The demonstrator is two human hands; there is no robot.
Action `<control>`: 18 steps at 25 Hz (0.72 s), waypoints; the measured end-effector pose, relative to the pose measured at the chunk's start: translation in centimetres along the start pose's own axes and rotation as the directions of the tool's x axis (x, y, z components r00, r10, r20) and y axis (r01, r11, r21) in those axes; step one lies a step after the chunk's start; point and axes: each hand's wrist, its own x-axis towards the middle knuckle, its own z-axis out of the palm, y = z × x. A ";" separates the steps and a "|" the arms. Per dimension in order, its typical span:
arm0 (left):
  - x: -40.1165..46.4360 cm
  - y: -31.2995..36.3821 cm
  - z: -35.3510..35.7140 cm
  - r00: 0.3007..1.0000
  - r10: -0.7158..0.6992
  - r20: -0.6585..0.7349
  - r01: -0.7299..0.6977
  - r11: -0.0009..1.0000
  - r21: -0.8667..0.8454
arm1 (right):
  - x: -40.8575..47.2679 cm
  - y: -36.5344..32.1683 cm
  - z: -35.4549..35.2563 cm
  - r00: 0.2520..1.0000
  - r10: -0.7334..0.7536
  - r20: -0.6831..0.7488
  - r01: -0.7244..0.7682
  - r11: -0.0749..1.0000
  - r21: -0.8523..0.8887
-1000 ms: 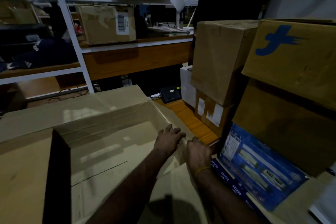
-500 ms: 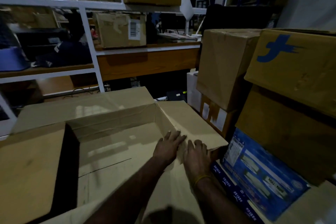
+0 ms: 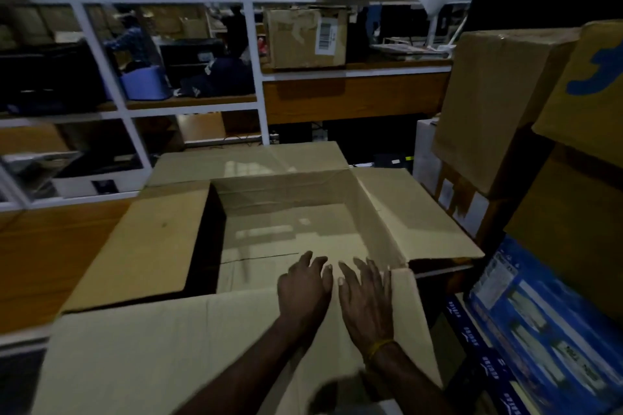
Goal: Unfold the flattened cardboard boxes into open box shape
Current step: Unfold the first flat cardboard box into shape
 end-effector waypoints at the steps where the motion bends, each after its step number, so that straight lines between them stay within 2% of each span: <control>1: -0.9 -1.4 -0.4 0.999 -0.025 -0.042 0.026 0.999 0.021 | -0.3 -0.7 0.3 0.999 -0.045 -0.016 0.045 0.999 0.015; 5: -2.9 -6.2 -2.4 0.980 -0.175 -0.098 0.188 0.971 0.148 | -0.4 -3.2 1.2 0.985 -0.160 -0.070 0.165 0.984 0.066; 8: -3.8 -9.1 -3.7 0.956 -0.265 -0.125 0.283 0.945 0.165 | 0.3 -6.5 1.7 0.983 -0.182 -0.029 0.184 0.974 0.132; 11: -4.6 -11.9 -4.9 0.938 -0.306 -0.163 0.329 0.934 0.140 | 1.6 -10.5 2.4 0.988 -0.133 0.082 0.116 0.976 0.184; 14: -5.5 -15.1 -6.0 0.938 -0.276 -0.210 0.312 0.935 0.166 | 3.4 -14.6 3.0 0.958 -0.124 0.258 0.069 0.975 0.212; 16: -6.0 -17.1 -7.0 0.938 -0.270 -0.218 0.315 0.927 0.206 | 4.6 -17.3 3.8 0.919 -0.203 0.338 0.112 0.956 0.270; 18: -6.3 -19.1 -8.2 0.934 -0.281 -0.222 0.328 0.920 0.216 | 5.8 -19.9 5.0 0.877 -0.319 0.361 0.184 0.914 0.361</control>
